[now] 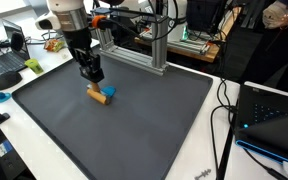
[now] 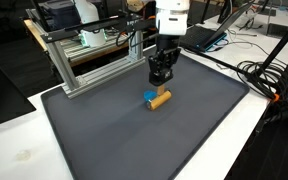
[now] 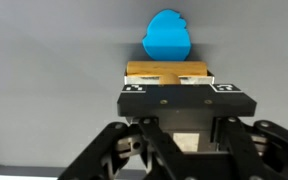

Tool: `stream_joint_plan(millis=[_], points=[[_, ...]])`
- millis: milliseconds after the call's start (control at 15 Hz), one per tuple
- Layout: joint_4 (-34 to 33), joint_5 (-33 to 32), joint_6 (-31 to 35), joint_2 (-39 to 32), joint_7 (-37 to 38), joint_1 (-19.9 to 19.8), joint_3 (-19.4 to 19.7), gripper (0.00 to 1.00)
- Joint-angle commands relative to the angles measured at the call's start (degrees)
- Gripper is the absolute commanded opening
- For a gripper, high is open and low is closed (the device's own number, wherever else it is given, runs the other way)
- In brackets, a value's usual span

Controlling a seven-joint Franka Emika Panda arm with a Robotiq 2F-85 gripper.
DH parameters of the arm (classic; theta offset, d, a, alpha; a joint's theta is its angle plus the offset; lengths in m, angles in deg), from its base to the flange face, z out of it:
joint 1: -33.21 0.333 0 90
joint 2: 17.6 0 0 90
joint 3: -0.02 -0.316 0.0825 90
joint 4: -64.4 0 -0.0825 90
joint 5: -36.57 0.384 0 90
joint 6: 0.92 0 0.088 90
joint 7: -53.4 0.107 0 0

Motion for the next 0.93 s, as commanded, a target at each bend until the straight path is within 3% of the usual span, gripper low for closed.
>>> stream_joint_plan(millis=[0, 333, 867], points=[[-0.4, 0.9, 2.7, -3.9, -0.8, -0.1, -0.3, 0.23], [0.6, 1.6, 5.3, -1.9, -1.3, -0.5, -0.6, 0.23], [4.7, 0.8, 3.9, 5.6, -1.4, 0.0, -0.4, 0.23]])
